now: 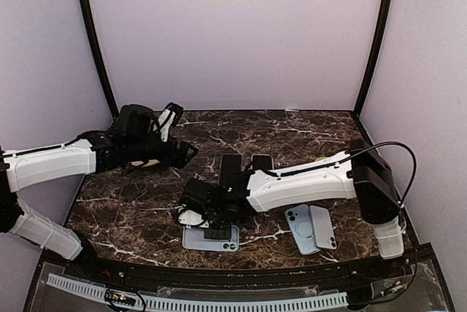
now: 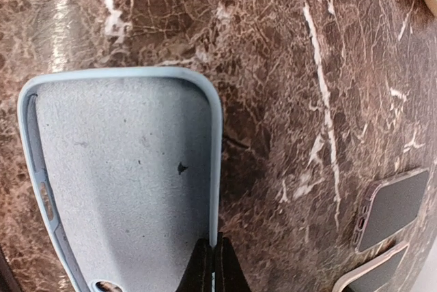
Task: Put the phone into the phone case
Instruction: Adjust the phone case at the corner of the board, then rotate the phone case at the corner of the board.
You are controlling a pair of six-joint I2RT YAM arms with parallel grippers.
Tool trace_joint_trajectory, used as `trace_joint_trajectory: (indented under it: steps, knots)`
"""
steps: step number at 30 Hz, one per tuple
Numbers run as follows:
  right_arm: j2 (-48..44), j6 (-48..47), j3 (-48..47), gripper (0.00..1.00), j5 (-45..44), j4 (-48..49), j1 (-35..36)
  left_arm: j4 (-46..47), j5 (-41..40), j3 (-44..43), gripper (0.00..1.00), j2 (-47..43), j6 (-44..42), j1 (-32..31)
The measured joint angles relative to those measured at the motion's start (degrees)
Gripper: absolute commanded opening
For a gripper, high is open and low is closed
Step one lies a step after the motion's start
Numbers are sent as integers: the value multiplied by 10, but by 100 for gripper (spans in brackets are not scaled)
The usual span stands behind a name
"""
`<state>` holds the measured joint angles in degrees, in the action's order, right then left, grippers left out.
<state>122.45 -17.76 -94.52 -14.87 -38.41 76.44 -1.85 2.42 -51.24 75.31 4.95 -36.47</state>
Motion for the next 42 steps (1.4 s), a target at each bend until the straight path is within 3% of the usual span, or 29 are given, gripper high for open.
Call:
trace_joint_trajectory:
  steps: [2,5,8,12,17,20,25,31,42]
  knots:
    - [14,-21,-16,23,-16,-1,1,0,0,0,91,0,0,3]
    - [19,-38,-24,28,-46,3,3,-1,0,0,89,0,0,4]
    - [16,-26,-26,25,-55,5,4,-14,17,-5,83,9,-9,6]
    - [-30,26,1,2,-23,32,5,-76,70,-51,51,62,-44,6]
    - [-153,108,122,0,58,94,6,-175,111,-112,40,124,-78,2]
    - [-192,163,196,0,94,135,11,-227,134,-110,27,125,-89,-11]
    - [-189,220,276,0,131,165,23,-263,164,-76,21,134,-93,-51]
    - [-161,249,290,0,151,178,26,-281,168,-60,17,206,-94,-57]
    - [-159,293,311,0,79,187,2,-309,177,-59,12,243,-108,-104]
